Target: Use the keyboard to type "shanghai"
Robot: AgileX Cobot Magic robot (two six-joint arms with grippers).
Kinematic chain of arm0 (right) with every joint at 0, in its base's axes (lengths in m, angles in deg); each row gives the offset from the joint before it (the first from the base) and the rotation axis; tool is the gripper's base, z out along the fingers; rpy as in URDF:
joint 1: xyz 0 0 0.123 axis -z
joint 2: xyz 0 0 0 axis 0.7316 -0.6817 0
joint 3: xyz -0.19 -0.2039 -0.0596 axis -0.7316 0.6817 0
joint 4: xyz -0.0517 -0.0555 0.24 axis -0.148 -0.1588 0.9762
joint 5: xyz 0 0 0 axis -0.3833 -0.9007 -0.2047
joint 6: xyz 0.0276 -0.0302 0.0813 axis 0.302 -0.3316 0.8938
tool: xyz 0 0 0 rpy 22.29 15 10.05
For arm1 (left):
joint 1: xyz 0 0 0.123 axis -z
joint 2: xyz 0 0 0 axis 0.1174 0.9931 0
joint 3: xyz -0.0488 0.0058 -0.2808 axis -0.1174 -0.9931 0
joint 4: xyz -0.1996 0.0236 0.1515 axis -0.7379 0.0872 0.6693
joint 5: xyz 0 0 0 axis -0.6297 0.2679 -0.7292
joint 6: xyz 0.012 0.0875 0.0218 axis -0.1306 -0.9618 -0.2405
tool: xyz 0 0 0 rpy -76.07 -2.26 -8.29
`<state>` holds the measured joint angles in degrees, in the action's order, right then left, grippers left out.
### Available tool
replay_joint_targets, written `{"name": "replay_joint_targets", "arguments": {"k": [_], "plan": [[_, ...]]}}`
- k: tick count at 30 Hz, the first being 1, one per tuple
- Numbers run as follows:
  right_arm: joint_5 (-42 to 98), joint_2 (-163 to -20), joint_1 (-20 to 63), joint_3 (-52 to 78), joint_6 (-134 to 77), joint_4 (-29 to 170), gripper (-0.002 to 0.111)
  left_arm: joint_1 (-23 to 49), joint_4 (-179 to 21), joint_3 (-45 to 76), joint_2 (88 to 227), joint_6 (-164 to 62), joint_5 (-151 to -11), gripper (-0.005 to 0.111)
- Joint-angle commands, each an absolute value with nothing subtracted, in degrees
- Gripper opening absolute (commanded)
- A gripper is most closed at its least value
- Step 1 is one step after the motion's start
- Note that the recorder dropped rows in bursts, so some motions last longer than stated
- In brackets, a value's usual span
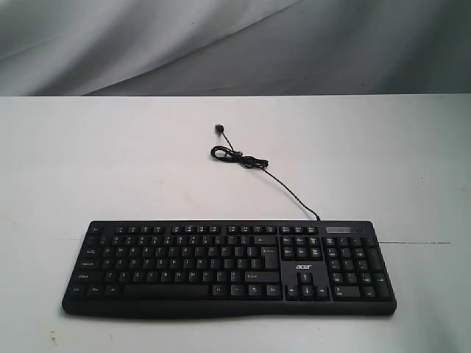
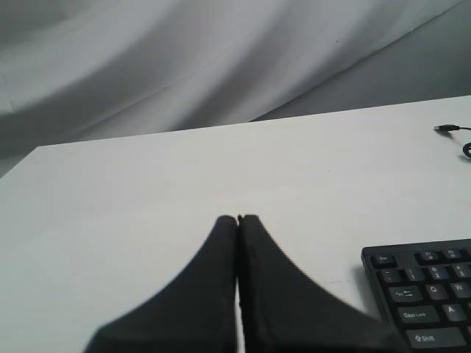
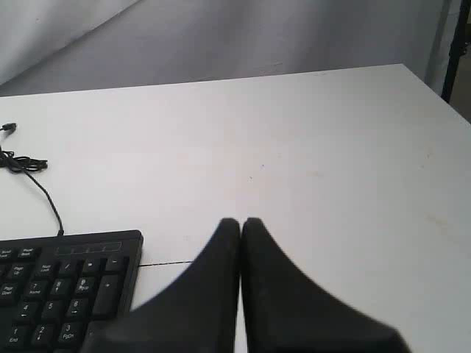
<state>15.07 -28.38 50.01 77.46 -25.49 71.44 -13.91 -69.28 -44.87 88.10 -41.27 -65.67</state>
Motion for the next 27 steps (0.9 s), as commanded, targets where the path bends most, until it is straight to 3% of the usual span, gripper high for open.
{"name": "replay_joint_targets", "arguments": {"k": [1,27], "plan": [[15.34,-28.13,50.41,77.68,-25.43,71.13,0.000,-13.48,-69.38,-45.14,87.85,-41.01,-66.24,0.000],[10.93,-28.13,50.41,73.70,-25.43,74.32,0.000,-13.48,-69.38,-45.14,87.85,-41.01,-66.24,0.000]]}}
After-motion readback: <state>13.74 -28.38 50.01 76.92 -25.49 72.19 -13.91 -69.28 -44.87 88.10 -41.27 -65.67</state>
